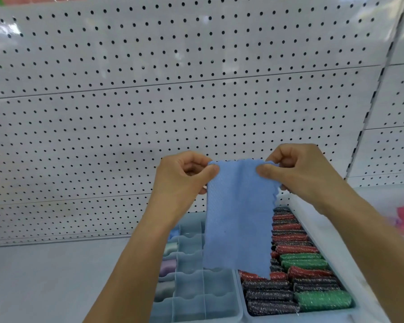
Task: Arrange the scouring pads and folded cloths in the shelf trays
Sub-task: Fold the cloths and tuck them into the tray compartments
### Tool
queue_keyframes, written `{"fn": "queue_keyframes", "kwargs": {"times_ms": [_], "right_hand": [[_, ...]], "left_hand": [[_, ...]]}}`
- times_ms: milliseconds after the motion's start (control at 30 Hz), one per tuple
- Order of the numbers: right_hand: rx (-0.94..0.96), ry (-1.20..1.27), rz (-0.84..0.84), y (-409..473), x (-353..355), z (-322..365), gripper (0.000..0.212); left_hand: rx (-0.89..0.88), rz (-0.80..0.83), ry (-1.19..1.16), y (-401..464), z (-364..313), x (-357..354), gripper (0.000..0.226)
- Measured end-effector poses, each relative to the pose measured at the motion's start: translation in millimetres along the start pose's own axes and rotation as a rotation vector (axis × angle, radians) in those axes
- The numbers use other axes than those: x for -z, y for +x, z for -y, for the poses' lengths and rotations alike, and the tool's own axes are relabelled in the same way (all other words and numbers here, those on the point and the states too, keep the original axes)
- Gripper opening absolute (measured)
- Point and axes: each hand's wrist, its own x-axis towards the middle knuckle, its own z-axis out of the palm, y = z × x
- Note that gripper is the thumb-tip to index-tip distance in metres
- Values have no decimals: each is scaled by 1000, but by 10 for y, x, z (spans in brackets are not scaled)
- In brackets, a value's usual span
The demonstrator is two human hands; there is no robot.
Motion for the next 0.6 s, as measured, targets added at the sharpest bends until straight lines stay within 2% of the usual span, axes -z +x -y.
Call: {"fn": "queue_keyframes", "kwargs": {"times_ms": [133,300,467,600], "right_hand": [[29,70,-39,-8,-132,87,16],[50,229,-10,-65,-227,210,17],[-39,419,-4,-110,-256,311,33],[64,336,90,-139,-188,329,26]], "left_hand": [[-13,23,-64,-55,-80,-156,3],[-63,44,-110,-88,-143,-251,4],[-123,44,-97,-72,-118,-288,23],[-122,-5,-141,-20,-110,-255,9]]}}
